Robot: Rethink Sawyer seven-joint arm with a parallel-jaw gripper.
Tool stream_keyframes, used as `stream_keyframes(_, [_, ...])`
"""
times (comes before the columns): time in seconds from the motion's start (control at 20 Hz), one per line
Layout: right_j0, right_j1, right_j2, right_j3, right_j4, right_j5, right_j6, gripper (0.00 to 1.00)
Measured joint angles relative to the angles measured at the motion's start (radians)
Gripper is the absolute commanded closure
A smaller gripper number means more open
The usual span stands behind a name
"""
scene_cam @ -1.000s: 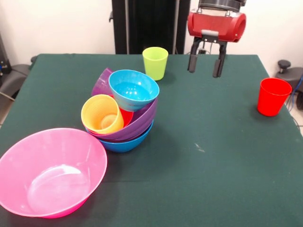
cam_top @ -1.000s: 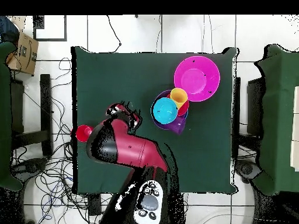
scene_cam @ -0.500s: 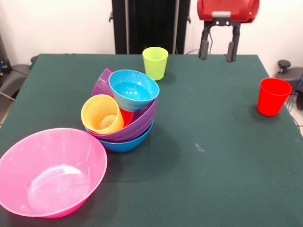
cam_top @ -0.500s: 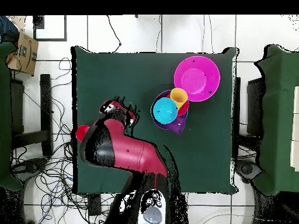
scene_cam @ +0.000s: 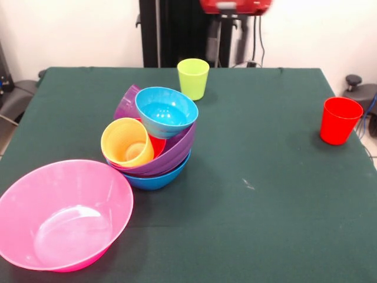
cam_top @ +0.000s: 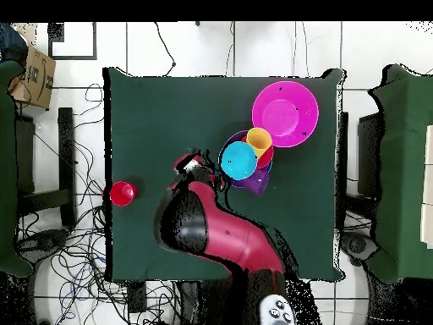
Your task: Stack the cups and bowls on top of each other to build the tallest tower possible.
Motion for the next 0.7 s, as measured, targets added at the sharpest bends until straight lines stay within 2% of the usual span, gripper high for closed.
stream_keyframes(0.35, [-0.150, -0.054, 0.060, 0.121, -0.063, 0.016, 0.000, 0.00])
stream_keyframes(0.7, [-0.157, -0.058, 0.091, 0.173, -0.092, 0.016, 0.000, 0.00])
